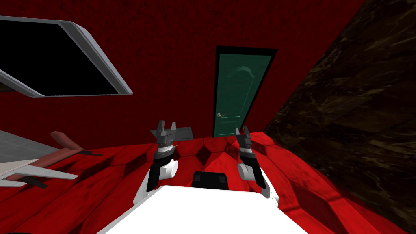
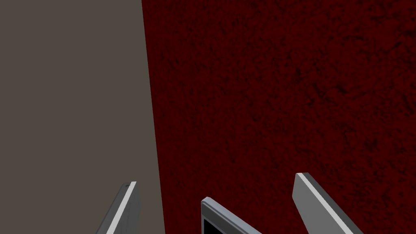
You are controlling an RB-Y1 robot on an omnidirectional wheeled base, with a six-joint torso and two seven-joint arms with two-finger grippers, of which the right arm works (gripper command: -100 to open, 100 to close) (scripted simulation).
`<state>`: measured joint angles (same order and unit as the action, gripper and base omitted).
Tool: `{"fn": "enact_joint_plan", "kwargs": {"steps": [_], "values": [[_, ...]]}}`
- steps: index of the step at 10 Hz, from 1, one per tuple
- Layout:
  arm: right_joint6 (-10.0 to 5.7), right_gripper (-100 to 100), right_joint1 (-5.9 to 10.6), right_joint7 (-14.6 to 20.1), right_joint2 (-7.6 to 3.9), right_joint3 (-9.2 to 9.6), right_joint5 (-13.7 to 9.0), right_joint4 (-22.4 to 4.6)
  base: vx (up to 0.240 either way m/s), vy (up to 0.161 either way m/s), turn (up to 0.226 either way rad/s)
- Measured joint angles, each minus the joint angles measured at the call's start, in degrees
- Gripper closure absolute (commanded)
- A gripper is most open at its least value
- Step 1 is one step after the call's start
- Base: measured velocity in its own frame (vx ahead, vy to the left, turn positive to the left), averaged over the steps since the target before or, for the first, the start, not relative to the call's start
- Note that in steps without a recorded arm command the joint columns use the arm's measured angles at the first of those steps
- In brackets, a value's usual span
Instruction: Pull the door open
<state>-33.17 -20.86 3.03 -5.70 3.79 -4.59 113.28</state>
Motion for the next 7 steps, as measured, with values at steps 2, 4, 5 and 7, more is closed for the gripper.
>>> {"fn": "enact_joint_plan", "kwargs": {"steps": [2, 4, 5, 7], "values": [[-0.04, -100, 1.07, 0.11, -0.59, -0.07, -0.17, -2.57, 0.096, -0.015, 0.039], [-0.55, -100, 2.15, 0.24, -1.12, -0.06, -0.29, -5.67, 0.088, -0.003, 0.036], [-0.44, -100, 2.54, 0.18, -1.26, 0.07, -0.29, -6.68, 0.11, -0.01, 0.032], [-0.51, -100, 3.46, 0.3, -1.94, 0.03, -0.48, -9.31, 0.102, -0.016, 0.044]]}}
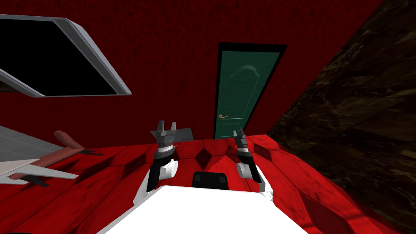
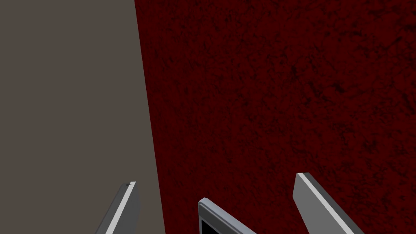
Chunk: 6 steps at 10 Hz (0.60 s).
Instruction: Pull the door open
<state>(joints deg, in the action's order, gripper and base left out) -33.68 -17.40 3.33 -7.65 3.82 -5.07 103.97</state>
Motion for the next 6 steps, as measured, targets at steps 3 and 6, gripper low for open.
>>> {"fn": "enact_joint_plan", "kwargs": {"steps": [3, 6], "values": [[-0.4, -100, 1.72, 0.15, -0.73, 0.05, -0.18, -4.57, 0.097, -0.014, 0.038], [-0.7, -100, 3.11, 0.54, -1.85, -0.06, -0.51, -8.75, 0.095, -0.013, 0.039]]}}
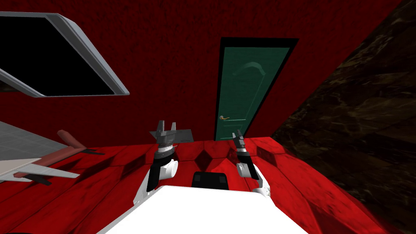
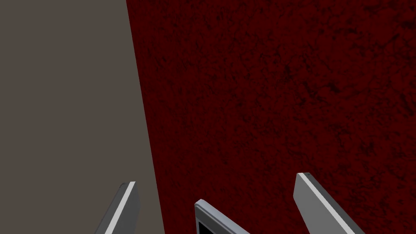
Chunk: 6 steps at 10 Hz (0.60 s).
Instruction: Pull the door open
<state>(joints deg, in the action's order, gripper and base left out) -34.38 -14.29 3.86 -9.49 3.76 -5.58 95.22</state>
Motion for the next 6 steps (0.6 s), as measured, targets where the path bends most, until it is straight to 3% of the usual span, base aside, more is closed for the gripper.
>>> {"fn": "enact_joint_plan", "kwargs": {"steps": [3, 6], "values": [[0.11, -100, 2.02, 0.1, -0.79, -0.08, -0.25, -4.28, 0.095, -0.02, 0.043], [-0.74, -100, 4.15, 0.29, -1.58, -0.11, -0.47, -9.92, 0.107, -0.011, 0.039]]}}
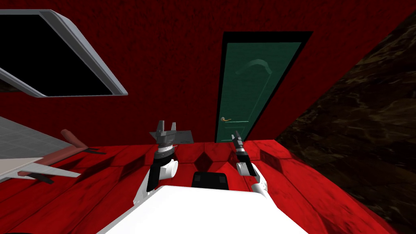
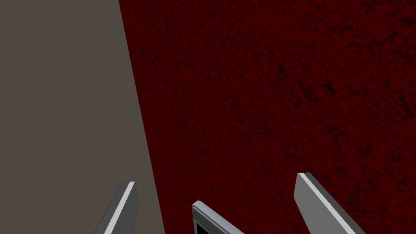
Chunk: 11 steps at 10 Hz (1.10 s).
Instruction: Pull the door open
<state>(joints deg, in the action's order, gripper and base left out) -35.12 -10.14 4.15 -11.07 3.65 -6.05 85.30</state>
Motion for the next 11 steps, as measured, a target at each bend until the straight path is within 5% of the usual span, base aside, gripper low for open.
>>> {"fn": "enact_joint_plan", "kwargs": {"steps": [11], "values": [[-0.59, -100, 5.92, 0.75, -3.08, -0.14, -0.91, -15.42, 0.097, -0.018, 0.038]]}}
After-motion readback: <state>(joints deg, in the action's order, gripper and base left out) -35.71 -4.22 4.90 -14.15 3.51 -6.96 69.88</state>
